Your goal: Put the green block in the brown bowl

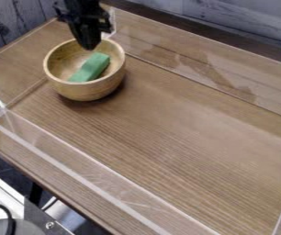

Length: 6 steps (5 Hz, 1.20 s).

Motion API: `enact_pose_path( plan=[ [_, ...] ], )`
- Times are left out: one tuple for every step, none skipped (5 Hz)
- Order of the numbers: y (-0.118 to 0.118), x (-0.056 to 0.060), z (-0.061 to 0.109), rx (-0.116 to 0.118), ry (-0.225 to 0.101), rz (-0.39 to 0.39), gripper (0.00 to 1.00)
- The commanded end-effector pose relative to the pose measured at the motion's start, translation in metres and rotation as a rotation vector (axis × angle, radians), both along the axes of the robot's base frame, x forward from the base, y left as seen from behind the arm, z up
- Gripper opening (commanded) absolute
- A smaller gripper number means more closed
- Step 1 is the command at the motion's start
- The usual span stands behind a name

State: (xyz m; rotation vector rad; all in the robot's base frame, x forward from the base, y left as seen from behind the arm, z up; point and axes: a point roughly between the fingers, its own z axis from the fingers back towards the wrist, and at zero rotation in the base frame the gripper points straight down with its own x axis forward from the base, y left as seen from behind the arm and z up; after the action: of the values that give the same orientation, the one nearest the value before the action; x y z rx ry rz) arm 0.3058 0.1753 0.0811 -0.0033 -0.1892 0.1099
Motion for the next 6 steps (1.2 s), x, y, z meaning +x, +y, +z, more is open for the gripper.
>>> enact_pose_path(
  plan=[
    [0.005,0.010,0.009,0.058,-0.031,0.017,0.00],
    [0.005,0.004,0.006,0.068,-0.031,0.004,0.00],
    [0.005,-0.002,0.003,0.078,-0.032,-0.009,0.00],
    [0.009,-0.004,0.004,0.093,-0.030,-0.006,0.00],
    [0.011,-0.006,0.005,0.108,-0.027,-0.003,0.00],
    [0.015,-0.006,0.006,0.125,-0.017,-0.012,0.00]
  ],
)
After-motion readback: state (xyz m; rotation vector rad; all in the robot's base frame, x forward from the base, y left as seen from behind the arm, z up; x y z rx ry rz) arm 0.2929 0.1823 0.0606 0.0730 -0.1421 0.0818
